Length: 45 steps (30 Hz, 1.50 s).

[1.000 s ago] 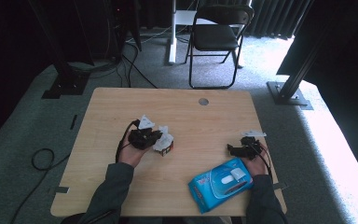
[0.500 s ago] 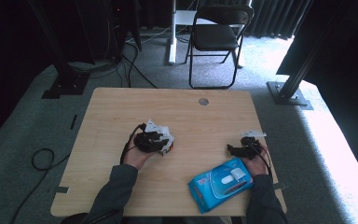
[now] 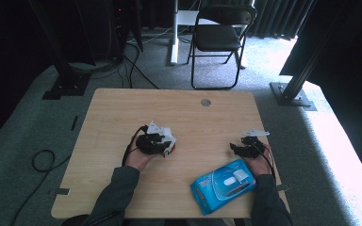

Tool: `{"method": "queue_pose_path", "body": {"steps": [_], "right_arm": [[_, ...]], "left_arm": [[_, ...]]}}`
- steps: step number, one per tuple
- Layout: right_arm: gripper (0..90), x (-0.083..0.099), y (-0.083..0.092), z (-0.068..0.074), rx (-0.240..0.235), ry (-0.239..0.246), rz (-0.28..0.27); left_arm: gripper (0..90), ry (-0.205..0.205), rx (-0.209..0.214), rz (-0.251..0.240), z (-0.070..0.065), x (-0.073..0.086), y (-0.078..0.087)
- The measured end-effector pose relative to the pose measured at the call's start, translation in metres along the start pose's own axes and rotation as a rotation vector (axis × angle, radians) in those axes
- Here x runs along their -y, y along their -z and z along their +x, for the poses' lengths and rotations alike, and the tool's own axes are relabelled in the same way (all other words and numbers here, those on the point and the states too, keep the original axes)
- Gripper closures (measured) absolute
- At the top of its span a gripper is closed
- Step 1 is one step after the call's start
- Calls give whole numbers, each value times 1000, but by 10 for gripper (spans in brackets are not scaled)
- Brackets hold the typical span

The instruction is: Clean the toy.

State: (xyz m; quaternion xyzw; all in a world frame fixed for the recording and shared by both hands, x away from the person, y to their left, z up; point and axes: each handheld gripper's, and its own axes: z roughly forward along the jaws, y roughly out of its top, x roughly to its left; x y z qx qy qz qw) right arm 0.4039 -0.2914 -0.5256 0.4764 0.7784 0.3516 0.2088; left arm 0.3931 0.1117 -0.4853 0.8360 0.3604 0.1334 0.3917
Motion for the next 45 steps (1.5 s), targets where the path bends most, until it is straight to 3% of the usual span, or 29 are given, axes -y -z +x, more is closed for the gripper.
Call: {"method": "queue_pose_path", "body": {"steps": [2, 3, 7, 10, 15, 16, 22, 29, 32, 38, 45], "right_arm": [[359, -12, 6, 5, -24, 15, -32], [359, -12, 6, 5, -24, 15, -32], [352, -42, 15, 18, -35, 71, -32], [353, -57, 23, 26, -31, 87, -32], [353, -71, 35, 38, -68, 94, -59], [353, -80, 44, 49, -102, 115, -81], [353, -102, 54, 75, -138, 184, -108], [357, -118, 45, 99, -169, 243, -110], [366, -123, 31, 109, -182, 258, -110], [377, -124, 6, 112, -198, 248, -96], [393, -124, -9, 105, -193, 224, -159]], "left_arm": [[615, 5, -1, -1, 0, 0, 0], [616, 5, -1, -1, 0, 0, 0], [616, 7, 0, -3, 0, 0, 0], [617, 12, 4, -7, 1, 1, 0], [617, 11, 3, -7, 1, 1, 0], [617, 12, 3, -7, 1, 1, 0], [617, 13, 2, -9, 0, 1, 0], [617, 15, 3, -10, 0, 1, 0], [617, 15, 3, -11, 1, 1, 0], [619, 14, 4, -11, 1, 1, 0], [619, 16, 4, -13, 1, 1, 0]]}}
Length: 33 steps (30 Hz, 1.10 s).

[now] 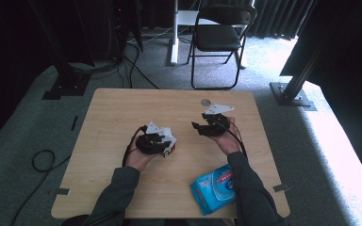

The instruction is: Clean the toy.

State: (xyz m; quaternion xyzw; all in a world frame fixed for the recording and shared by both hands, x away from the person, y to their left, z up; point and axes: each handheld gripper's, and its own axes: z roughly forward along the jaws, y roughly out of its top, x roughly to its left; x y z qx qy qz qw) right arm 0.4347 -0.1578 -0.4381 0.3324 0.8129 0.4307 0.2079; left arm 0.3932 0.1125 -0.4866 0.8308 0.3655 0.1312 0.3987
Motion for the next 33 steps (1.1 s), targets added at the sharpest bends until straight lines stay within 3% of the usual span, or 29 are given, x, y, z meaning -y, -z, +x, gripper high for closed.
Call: {"method": "queue_pose_path", "body": {"steps": [7, 12, 16, 21, 25, 28, 33], "right_arm": [[392, 2, -8, -3, -29, -77, -73], [392, 2, -13, 1, -23, -62, -78], [375, 0, -19, 6, -85, -87, -67], [358, -2, -30, 18, -98, -23, 0], [353, -4, -36, 26, -124, -7, 23], [352, -6, -42, 35, -133, 37, 51], [349, -8, -46, 43, -156, 48, 61]], "left_arm": [[620, -2, -1, 2, 0, 0, 0], [620, -3, -2, 2, 0, 0, 0], [620, -2, -1, 2, 0, 0, 0], [620, -2, -2, 1, 0, 0, 0], [620, 0, -2, -1, 0, 0, 0], [619, 2, -2, -3, 0, 0, 0], [617, 6, -1, -7, 0, 0, 0]]}}
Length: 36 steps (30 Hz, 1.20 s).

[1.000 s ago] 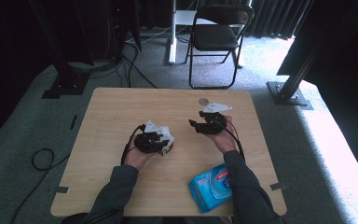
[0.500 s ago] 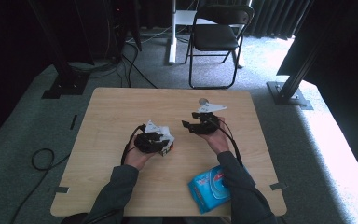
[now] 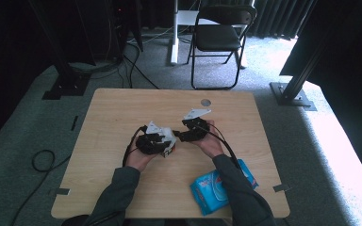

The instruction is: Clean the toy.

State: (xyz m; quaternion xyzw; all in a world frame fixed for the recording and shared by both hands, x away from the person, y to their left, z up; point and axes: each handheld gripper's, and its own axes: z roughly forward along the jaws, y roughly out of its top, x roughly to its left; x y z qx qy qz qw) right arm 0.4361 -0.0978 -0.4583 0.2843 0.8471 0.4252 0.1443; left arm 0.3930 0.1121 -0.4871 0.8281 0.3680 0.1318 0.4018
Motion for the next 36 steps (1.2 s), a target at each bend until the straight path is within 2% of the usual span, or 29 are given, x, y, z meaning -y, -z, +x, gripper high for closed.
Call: {"method": "queue_pose_path", "body": {"steps": [7, 11, 16, 21, 24, 29, 36], "right_arm": [[342, -9, -2, 11, -13, 29, -4], [341, -6, -1, 11, -42, -19, -22], [339, 10, -8, 14, -53, 4, 20], [329, 21, -14, 15, -66, -8, 43], [299, 24, -17, 21, -89, 23, 64], [239, 28, -18, 27, -141, 45, 72], [179, 32, -24, 31, -147, 56, 102]], "left_arm": [[618, -2, -3, -1, 0, 1, 0], [631, -2, -15, -5, -1, 1, 0], [719, 8, -39, -10, 0, 2, 1], [796, 10, -54, -10, 1, 2, 1], [822, 10, -58, -12, 1, 2, 1], [837, 14, -56, -8, 2, 1, 1], [837, 18, -54, -5, 2, 0, 1]]}}
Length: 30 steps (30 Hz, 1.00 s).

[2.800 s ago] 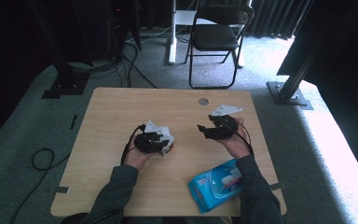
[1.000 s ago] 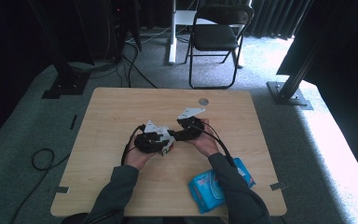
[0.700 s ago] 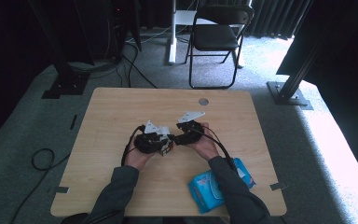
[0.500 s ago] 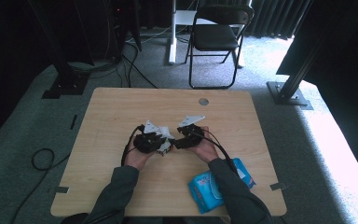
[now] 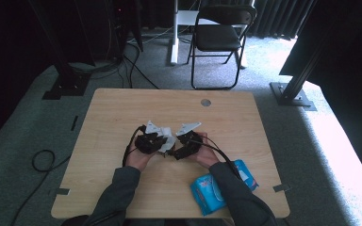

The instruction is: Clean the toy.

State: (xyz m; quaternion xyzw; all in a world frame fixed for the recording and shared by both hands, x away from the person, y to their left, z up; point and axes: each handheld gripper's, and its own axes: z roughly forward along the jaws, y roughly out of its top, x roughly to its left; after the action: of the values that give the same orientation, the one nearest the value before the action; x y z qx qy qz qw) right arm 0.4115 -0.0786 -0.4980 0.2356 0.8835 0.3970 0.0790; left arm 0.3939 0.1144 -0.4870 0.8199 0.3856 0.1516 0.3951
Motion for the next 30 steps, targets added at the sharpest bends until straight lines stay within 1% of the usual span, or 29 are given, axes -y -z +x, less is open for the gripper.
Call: {"method": "queue_pose_path", "body": {"steps": [4, 5, 9, 11, 12, 14, 16, 19, 24, 26, 28, 29, 30], "right_arm": [[168, 1, -3, 1, -2, 0, 20], [162, 2, -6, 2, -2, 14, 40], [162, 3, -9, 4, -3, 24, 64], [162, 3, -11, 4, 0, 19, 70], [162, 2, -12, 4, -7, 15, 71], [162, 1, -14, 4, 4, 13, 78], [158, 0, -16, 5, 17, 8, 78], [156, -2, -18, 5, 23, 1, 71], [150, -4, -20, 7, 46, 4, 54], [151, -5, -21, 7, 47, 2, 50], [159, -5, -23, 6, 60, 3, 51], [178, -6, -24, 6, 69, 7, 50], [180, -6, -23, 5, 66, 6, 50]], "left_arm": [[836, 2, 1, 1, 0, 0, 0], [836, 2, 1, 1, 0, 0, 0], [836, 3, 3, 4, 0, 0, 0], [835, 6, 3, 6, 0, 0, 0], [835, 8, 3, 4, 0, 0, 0], [835, 11, 3, 4, 1, 0, 0], [835, 15, 3, 4, 0, 0, 0], [835, 18, 0, 5, 0, 0, -1], [835, 23, -5, -1, -3, 0, -2], [835, 26, -3, -2, -3, -1, -2], [835, 30, -3, -2, -3, -1, -2], [835, 30, -3, -2, -3, -1, -2], [835, 27, -2, 0, -3, -1, -2]]}}
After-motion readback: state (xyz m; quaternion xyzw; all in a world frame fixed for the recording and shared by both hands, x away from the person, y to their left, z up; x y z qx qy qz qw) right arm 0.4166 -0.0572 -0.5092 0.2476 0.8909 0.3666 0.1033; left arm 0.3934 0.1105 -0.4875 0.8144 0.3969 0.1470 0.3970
